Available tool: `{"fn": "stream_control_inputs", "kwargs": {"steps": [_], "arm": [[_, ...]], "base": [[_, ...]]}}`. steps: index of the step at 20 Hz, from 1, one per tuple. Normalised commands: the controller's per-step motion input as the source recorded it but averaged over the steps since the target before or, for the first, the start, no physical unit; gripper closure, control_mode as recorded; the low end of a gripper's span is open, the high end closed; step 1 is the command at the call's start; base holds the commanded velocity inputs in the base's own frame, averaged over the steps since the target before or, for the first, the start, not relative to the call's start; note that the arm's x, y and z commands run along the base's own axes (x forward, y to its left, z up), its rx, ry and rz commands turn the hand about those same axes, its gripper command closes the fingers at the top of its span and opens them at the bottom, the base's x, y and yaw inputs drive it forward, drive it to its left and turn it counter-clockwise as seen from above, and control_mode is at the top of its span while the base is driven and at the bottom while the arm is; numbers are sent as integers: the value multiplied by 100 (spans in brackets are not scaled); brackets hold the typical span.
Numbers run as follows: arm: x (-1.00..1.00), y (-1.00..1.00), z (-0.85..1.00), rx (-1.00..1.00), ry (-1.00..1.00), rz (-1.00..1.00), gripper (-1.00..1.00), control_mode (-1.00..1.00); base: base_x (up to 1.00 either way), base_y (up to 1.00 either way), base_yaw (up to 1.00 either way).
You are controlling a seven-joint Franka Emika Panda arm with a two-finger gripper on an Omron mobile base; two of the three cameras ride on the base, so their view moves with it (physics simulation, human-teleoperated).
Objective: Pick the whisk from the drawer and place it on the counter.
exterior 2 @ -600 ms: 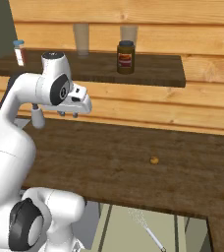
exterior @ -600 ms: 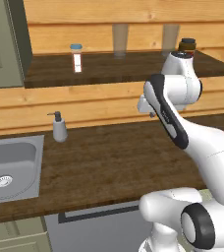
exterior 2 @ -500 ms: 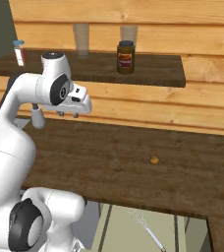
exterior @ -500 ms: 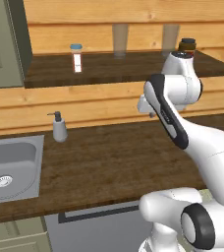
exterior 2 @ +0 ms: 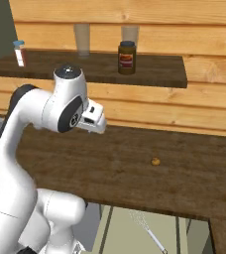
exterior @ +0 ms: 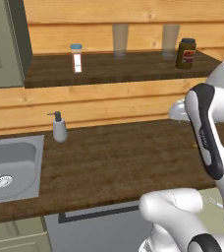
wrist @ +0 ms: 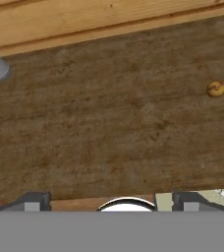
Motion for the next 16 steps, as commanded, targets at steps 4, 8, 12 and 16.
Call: {"fn": "stream_control_inputs", "kwargs": {"steps": [4,8,12,16], "arm": [[-100,-100,-25,20,-20,-23,-100,-100],[-100,-96,-49,29,-14,-19,-100,-100],[-90,-51,-35,17,7,-31,-100,-100],[-37,-5,-20,22,25,-34,-100,-100]], "base": [[0,0,0],[0,0,0],[0,0,0],[0,0,0]]}}
